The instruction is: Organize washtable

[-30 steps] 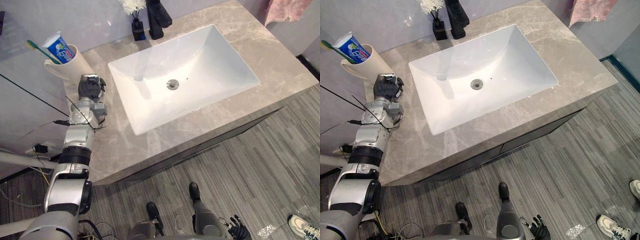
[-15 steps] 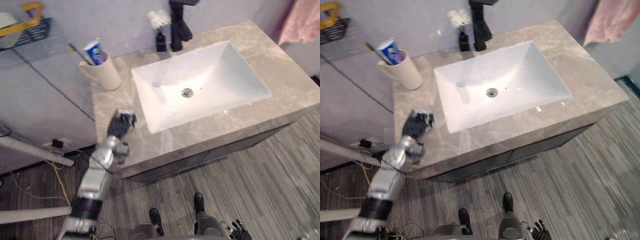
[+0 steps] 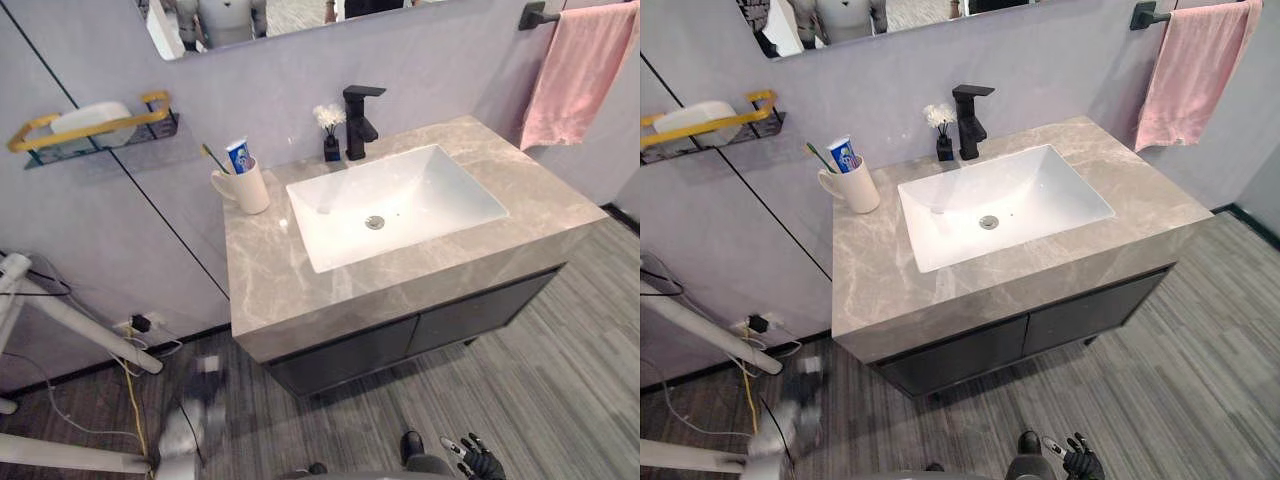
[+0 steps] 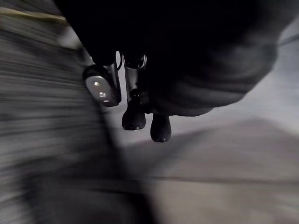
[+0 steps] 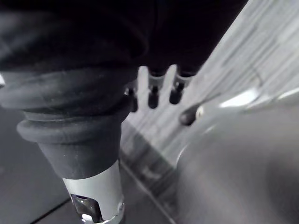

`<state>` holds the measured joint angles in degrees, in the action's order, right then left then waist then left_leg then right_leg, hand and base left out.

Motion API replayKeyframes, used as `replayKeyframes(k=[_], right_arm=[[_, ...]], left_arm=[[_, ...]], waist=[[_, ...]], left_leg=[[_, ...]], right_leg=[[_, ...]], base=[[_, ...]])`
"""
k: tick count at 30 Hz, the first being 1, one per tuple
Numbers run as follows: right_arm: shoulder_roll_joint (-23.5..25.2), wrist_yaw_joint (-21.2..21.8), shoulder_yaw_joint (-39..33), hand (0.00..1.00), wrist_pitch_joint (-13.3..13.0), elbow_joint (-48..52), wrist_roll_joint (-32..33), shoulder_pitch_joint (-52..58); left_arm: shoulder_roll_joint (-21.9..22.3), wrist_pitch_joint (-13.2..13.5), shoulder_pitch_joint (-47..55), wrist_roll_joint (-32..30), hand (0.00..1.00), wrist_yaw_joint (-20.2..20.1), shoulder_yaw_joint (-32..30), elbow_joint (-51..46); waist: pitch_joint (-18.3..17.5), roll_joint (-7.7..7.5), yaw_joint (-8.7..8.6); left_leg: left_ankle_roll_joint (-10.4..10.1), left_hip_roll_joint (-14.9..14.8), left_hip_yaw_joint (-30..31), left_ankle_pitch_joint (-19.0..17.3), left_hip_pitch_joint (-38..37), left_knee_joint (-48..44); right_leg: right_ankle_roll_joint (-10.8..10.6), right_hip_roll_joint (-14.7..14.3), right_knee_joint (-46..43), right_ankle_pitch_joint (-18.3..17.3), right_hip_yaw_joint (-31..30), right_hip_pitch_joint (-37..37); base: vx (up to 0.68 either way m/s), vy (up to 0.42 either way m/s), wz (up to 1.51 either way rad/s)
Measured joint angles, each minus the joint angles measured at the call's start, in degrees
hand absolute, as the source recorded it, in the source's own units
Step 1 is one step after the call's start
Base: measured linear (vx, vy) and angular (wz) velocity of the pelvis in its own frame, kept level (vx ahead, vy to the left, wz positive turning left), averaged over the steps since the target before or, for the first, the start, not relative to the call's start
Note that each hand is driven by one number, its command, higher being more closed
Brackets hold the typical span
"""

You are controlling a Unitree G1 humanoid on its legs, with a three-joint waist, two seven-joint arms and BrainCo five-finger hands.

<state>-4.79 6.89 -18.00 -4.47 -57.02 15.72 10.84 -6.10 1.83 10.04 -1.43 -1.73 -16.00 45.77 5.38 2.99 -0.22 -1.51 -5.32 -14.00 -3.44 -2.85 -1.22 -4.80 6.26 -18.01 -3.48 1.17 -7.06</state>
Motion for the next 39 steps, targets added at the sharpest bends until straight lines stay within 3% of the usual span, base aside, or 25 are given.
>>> replayKeyframes(k=[1,2,4,6,9,14,15,17,21,24,25,26,27,29,30,32,34,35,36,37,39], right_arm=[[2.1,-0.6,-0.1,0.00,0.3,-1.8,0.0,1.1],[3.0,-0.8,-0.2,0.00,0.5,-2.7,0.1,1.2],[4.2,-1.0,-0.4,0.00,0.6,-4.2,0.1,1.1],[4.1,-1.0,-0.3,0.00,0.4,-4.6,0.0,0.1],[2.8,-1.0,0.0,0.00,0.1,-4.6,0.0,-1.2],[1.9,-1.0,0.0,0.00,-0.3,-4.6,-0.1,-2.0],[1.8,-1.2,0.0,0.00,-0.6,-4.7,-0.1,-2.2],[1.5,-1.5,0.1,0.00,-0.7,-4.8,-0.1,-2.2],[1.4,-1.6,0.1,0.00,-0.8,-5.7,-0.6,-2.2],[1.4,-1.6,0.0,0.00,-0.8,-6.3,-0.6,-2.2],[1.1,-1.6,0.0,0.00,-0.8,-6.6,-0.6,-2.2],[1.4,-1.6,0.0,0.00,-0.8,-6.7,-0.6,-2.0],[2.2,-1.5,0.0,0.00,-0.8,-6.7,-0.6,-1.5],[3.0,-1.5,0.0,0.00,-0.6,-6.8,-0.6,-0.8],[3.2,-1.6,-0.2,0.00,-0.6,-6.7,-0.5,-0.7],[1.9,-1.8,-0.1,0.00,-0.6,-6.6,-0.5,-1.5],[0.9,-1.9,0.2,0.00,-0.6,-6.5,-0.6,-2.2],[0.7,-1.9,0.8,0.00,-0.6,-6.3,-0.6,-2.2],[-0.2,-1.9,1.7,0.00,-0.7,-5.6,-0.6,-2.6],[-0.9,-1.8,1.6,0.00,-0.3,-4.8,-0.6,-3.4],[-1.1,-1.9,1.6,0.00,-0.2,-4.6,-0.6,-2.8]], left_arm=[[-0.5,-1.1,2.4,-0.6,1.00,1.3,-0.4,4.1],[-0.6,-1.6,3.3,-0.9,1.00,1.9,-0.9,5.6],[0.2,-2.3,3.7,-0.9,1.00,2.7,-1.8,9.5],[0.5,-2.4,3.7,-1.0,1.00,3.4,-2.6,10.1],[1.9,-1.4,1.9,-0.8,1.00,4.5,-2.6,11.1],[2.6,-0.7,-1.7,-0.7,1.00,5.4,-2.4,12.7],[2.7,-0.6,-2.7,-0.7,0.00,5.6,-2.1,13.0],[2.7,-0.4,-3.0,-0.7,0.00,5.6,-2.1,13.0],[3.5,-0.1,-2.0,-0.8,0.00,5.6,-5.2,13.4],[4.0,-0.1,-0.8,-0.8,0.00,5.7,-7.2,14.0],[4.2,-0.1,0.0,-0.9,0.00,6.0,-7.1,14.6],[3.9,-0.1,0.3,-0.9,0.00,6.1,-7.1,14.6],[3.0,-0.1,0.1,-1.4,0.00,6.2,-6.8,14.5],[1.4,0.0,-0.5,-2.2,0.00,6.0,-4.9,14.3],[0.8,0.0,-1.6,-2.4,0.00,6.0,-3.6,14.3],[0.8,0.1,-3.9,-2.8,0.00,6.1,-1.8,14.2],[1.7,0.1,-4.6,-2.8,0.00,6.1,-2.3,13.8],[2.1,0.1,-4.5,-2.7,0.00,6.0,-2.6,13.4],[3.0,0.2,-4.3,-2.7,0.00,5.9,-4.3,13.1],[3.8,0.4,-4.5,-2.6,0.00,5.8,-4.9,12.7],[4.0,0.6,-3.8,-2.5,0.00,5.6,-4.9,12.2]], waist=[[-0.5,-3.99,0.12],[-1.0,-6.04,0.84],[-1.9,-7.62,1.49],[-2.4,-7.22,2.91],[-3.0,-5.02,2.73],[-1.2,-3.66,2.34],[-0.1,-3.45,2.33],[0.9,-3.93,2.23],[1.1,-4.07,2.00],[1.1,-3.96,1.38],[0.8,-3.11,1.26],[0.4,-3.73,1.15],[-0.1,-5.16,1.10],[-0.3,-6.58,0.88],[-0.4,-6.52,0.70],[0.0,-5.57,0.92],[0.8,-4.01,1.11],[0.8,-3.70,1.23],[0.5,-2.73,1.43],[1.1,-1.58,0.98],[1.4,-1.00,1.23]], left_leg=[[-0.2,1.7,1.5,0.1,0.6,-0.1],[-0.6,2.5,1.9,0.4,1.0,-0.1],[-1.3,2.3,3.5,1.6,3.0,-0.1],[-1.3,1.8,2.8,2.7,3.1,0.5],[-1.0,2.0,2.8,2.9,5.0,0.4],[-0.5,2.5,4.8,3.3,4.6,-0.8],[-0.5,2.4,5.5,3.2,4.2,-1.3],[-0.7,1.8,5.9,2.2,5.0,-4.0],[-0.8,-2.0,4.8,-5.7,10.3,-18.4],[-0.7,-4.8,1.6,-11.0,11.3,-26.0],[-1.1,-6.0,-2.2,-13.4,10.0,-26.7],[-1.3,-6.0,-3.6,-13.9,9.7,-26.3],[-1.2,-5.7,-6.1,-14.0,8.8,-25.2],[-1.0,-4.7,-8.6,-14.1,9.7,-24.7],[-0.8,-4.2,-9.2,-14.2,11.1,-24.7],[0.5,-3.4,-11.0,-14.4,13.2,-24.8],[1.8,-3.1,-12.9,-14.4,12.3,-24.6],[2.2,-2.7,-13.6,-14.2,11.7,-24.0],[4.0,-3.1,-15.5,-12.8,10.6,-21.5],[4.2,-3.7,-17.4,-12.7,8.9,-20.5],[4.1,-3.9,-19.6,-12.7,5.8,-20.1]], right_leg=[[-1.5,1.1,1.3,-3.0,-0.5,1.5],[-1.8,1.8,2.8,-4.7,-0.6,1.9],[-1.4,0.9,5.6,-3.6,0.4,2.1],[-1.2,0.3,9.5,-1.4,0.1,3.3],[-1.2,0.8,14.1,1.4,0.2,3.9],[-1.0,0.9,14.2,1.3,2.1,5.6],[-0.6,0.9,13.7,0.8,3.0,6.5],[-0.1,0.8,11.9,-0.4,3.6,6.5],[0.2,0.1,5.0,-3.8,1.4,2.6],[-0.4,-1.5,5.0,-3.1,-3.0,1.9],[-1.4,-2.3,5.4,-2.7,-6.2,1.7],[-1.2,-2.1,6.0,-2.4,-6.7,1.7],[-1.8,-1.4,7.8,-1.1,-7.6,1.5],[-2.8,0.1,10.2,2.3,-7.6,-0.4],[-2.9,0.6,10.9,3.2,-7.6,-2.0],[-0.1,2.0,12.4,5.3,-5.6,-4.6],[-1.1,2.3,12.9,8.9,-3.0,-4.4],[-0.8,2.3,14.0,10.4,-2.5,-4.1],[0.1,2.4,17.0,12.3,-2.6,-2.7],[1.9,2.5,5.4,4.3,0.6,-5.0],[4.0,3.0,-6.7,-2.2,3.8,-5.1]], base=[[0.10,-0.056,0.62],[0.10,-0.068,0.51],[0.06,-0.041,0.26],[0.01,-0.005,-0.10],[-0.02,0.051,-0.08],[-0.01,0.017,0.18],[-0.03,-0.040,0.46],[-0.05,-0.036,0.26],[-0.05,0.012,-0.32],[-0.03,0.152,-0.99],[-0.02,0.160,-1.37],[-0.04,0.236,-1.41],[-0.02,0.146,-0.85],[-0.04,0.162,-0.72],[-0.02,0.135,-0.47],[0.02,0.116,-0.32],[0.05,0.122,-0.47],[0.06,0.106,-0.65],[0.05,0.125,-0.61],[0.06,0.094,-0.56],[0.09,0.085,-0.57]])
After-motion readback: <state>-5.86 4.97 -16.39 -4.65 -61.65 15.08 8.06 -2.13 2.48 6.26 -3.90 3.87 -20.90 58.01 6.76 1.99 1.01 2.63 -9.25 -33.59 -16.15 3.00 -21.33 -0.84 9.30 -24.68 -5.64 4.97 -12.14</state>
